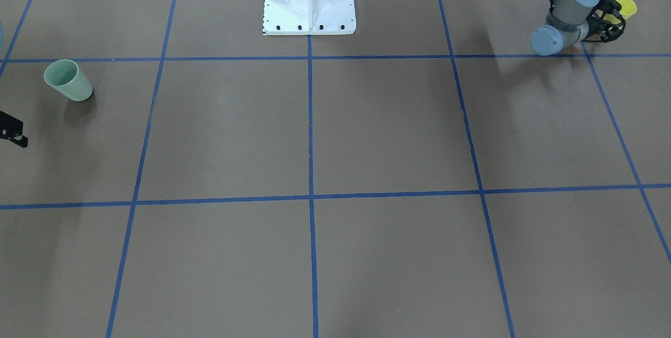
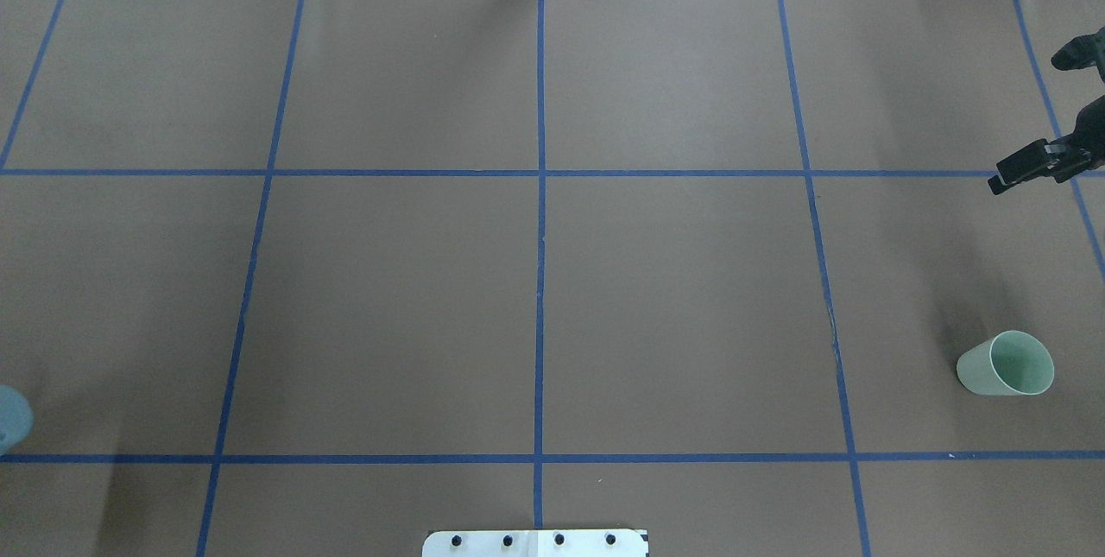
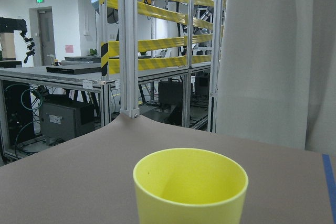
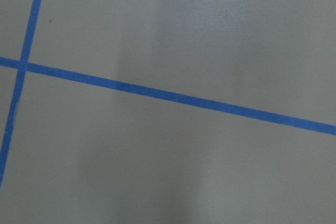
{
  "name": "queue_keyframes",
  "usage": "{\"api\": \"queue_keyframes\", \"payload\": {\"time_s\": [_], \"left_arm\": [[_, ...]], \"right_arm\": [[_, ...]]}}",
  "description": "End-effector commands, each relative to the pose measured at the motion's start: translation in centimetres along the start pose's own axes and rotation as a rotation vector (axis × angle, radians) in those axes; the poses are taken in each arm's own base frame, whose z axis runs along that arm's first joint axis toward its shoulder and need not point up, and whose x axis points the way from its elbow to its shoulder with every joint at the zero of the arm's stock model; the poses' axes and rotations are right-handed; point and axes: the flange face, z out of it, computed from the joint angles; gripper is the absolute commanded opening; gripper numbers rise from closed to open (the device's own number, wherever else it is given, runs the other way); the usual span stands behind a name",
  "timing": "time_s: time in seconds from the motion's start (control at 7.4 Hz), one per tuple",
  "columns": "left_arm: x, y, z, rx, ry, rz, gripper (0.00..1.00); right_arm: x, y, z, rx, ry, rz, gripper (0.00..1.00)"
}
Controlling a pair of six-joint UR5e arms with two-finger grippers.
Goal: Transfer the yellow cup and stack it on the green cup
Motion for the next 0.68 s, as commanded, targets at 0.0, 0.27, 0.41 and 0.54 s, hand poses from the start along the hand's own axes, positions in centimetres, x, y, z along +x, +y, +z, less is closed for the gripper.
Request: {"api": "queue_keyframes", "payload": {"time_s": [0.0, 0.27, 0.41, 0.54], "left_arm": [[-0.2, 0.8, 1.5, 0.006, 0.016, 0.023, 1.0], [-0.4, -0.1, 3.9, 0.026, 0.031, 0.042, 1.0], [-0.3, -0.4, 4.4, 0.034, 0.032, 0.042, 1.0], [-0.4, -0.3, 4.3, 0.025, 0.034, 0.046, 1.0]], "right_arm": [[-0.1, 0.0, -0.1, 0.001, -0.002, -0.002, 1.0], [-0.3, -0.1, -0.2, 0.005, -0.004, -0.006, 1.0], [-0.5, -0.1, -0.5, 0.01, -0.005, -0.01, 1.0], [-0.6, -0.2, -0.5, 0.011, -0.006, -0.011, 1.0]]}}
